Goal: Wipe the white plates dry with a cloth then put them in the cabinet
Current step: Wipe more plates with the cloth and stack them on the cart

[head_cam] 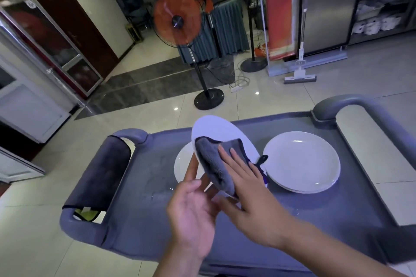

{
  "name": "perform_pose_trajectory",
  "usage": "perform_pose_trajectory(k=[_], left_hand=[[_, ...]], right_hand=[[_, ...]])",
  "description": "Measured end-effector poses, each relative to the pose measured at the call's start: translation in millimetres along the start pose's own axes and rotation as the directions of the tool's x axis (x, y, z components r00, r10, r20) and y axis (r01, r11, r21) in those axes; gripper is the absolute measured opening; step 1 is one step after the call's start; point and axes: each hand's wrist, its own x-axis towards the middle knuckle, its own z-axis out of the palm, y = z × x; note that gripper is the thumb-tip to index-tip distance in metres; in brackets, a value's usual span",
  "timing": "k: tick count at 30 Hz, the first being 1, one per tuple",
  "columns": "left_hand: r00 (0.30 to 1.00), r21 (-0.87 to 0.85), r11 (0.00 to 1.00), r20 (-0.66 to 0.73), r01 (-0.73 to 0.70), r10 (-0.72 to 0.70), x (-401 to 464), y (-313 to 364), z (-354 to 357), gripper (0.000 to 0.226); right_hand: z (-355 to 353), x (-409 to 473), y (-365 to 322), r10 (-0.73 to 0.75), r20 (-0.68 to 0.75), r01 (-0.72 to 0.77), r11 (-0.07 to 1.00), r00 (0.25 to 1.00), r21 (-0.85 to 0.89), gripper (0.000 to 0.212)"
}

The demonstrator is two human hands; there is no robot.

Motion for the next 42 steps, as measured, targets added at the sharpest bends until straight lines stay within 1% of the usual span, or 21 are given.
perform_pose_trajectory(k=[3,6,7,8,9,10,11,13,15,17,19,20,22,24,26,31,34,35,38,40,42], left_hand=[[0.997,0.075,0.997,-0.079,0.004,0.001,-0.4,-7.3,5.2,0.073],[0.997,0.234,0.972,-0.08,0.036,-0.018,0.4,-15.9,10.0,0.068],[0.997,0.31,0.95,-0.073,0.043,-0.022,1.4,-18.4,11.9,0.066],[0.998,0.393,0.918,-0.064,0.048,-0.024,4.0,-21.2,12.4,0.065],[0.998,0.469,0.881,-0.044,0.054,-0.037,7.4,-23.4,12.6,0.065],[0.998,0.538,0.84,-0.044,0.067,-0.051,11.1,-25.9,12.7,0.064],[0.997,0.607,0.791,-0.06,0.076,-0.05,15.5,-28.0,10.7,0.061],[0.996,0.675,0.734,-0.088,0.082,-0.031,27.0,-30.3,3.4,0.045],[0.994,0.672,0.739,-0.109,0.05,0.032,34.9,-27.2,-1.5,0.022],[0.971,0.666,0.746,-0.186,0.013,0.149,37.8,-21.9,-9.8,0.022],[0.929,0.625,0.78,-0.273,-0.026,0.249,39.4,-16.1,-28.3,0.019],[0.921,0.598,0.801,-0.298,-0.025,0.251,40.9,-15.1,-37.8,0.021],[0.956,0.509,0.858,-0.279,0.069,0.088,41.8,-12.7,-53.7,0.053],[0.978,0.339,0.924,-0.166,0.179,-0.129,40.0,-15.3,-60.9,0.073],[0.973,0.219,0.948,-0.031,0.23,-0.229,37.1,-20.0,-59.5,0.079],[0.973,0.186,0.957,0.016,0.224,-0.231,30.7,-21.3,-54.8,0.078],[0.979,0.253,0.951,0.056,0.176,-0.196,25.0,-21.6,-46.7,0.059],[0.98,0.291,0.943,0.063,0.161,-0.187,23.0,-23.8,-43.1,0.054],[0.978,0.462,0.882,0.124,0.09,-0.165,21.7,-34.5,-32.6,0.046],[0.965,0.576,0.817,0.194,0.031,-0.174,21.3,-34.3,-24.4,0.042],[0.963,0.611,0.791,0.193,0.031,-0.187,22.5,-30.2,-20.7,0.038]], right_hand=[[7.9,-13.4,4.8,0.042,-0.06,-0.047,0.995,0.997,-0.086,0.077],[14.3,-22.4,4.1,0.041,-0.266,-0.081,0.987,0.963,-0.14,0.079],[13.2,-23.5,4.0,0.074,-0.309,-0.119,0.985,0.948,-0.129,0.075],[11.6,-23.6,6.3,0.136,-0.306,-0.161,0.985,0.942,-0.058,0.068],[9.9,-22.4,9.9,0.223,-0.255,-0.208,0.974,0.941,0.086,0.06],[5.7,-20.9,14.5,0.312,-0.2,-0.252,0.928,0.929,0.276,0.051],[1.4,-20.0,18.7,0.405,-0.152,-0.291,0.828,0.902,0.48,0.042],[-8.1,-21.3,29.9,0.581,-0.024,-0.352,0.525,0.814,0.775,0.031],[-14.5,-28.8,39.6,0.659,0.096,-0.349,0.264,0.746,0.899,0.029],[-20.7,-37.4,46.3,0.668,0.167,-0.307,0.097,0.726,0.947,0.03],[-29.1,-43.1,53.5,0.667,0.166,-0.255,0.037,0.727,0.966,0.032],[-33.8,-45.2,57.4,0.665,0.163,-0.236,0.021,0.729,0.971,0.034],[-42.5,-46.0,63.3,0.652,0.161,-0.199,-0.016,0.741,0.98,0.036],[-46.2,-44.9,64.6,0.641,0.175,-0.19,-0.047,0.747,0.981,0.037],[-44.6,-43.1,64.6,0.647,0.19,-0.209,-0.049,0.738,0.977,0.036],[-46.3,-38.6,66.1,0.76,0.119,-0.263,0.071,0.639,0.962,0.035],[-51.9,-34.4,60.6,0.829,-0.048,-0.259,0.228,0.557,0.938,0.03],[-52.4,-31.5,55.5,0.826,-0.102,-0.286,0.305,0.555,0.908,0.028],[-51.8,-18.5,40.8,0.727,-0.171,-0.352,0.508,0.665,0.786,0.032],[-56.2,-8.9,36.1,0.662,-0.188,-0.327,0.571,0.725,0.753,0.033],[-65.7,-1.3,32.4,0.564,-0.215,-0.279,0.66,0.797,0.697,0.034]])
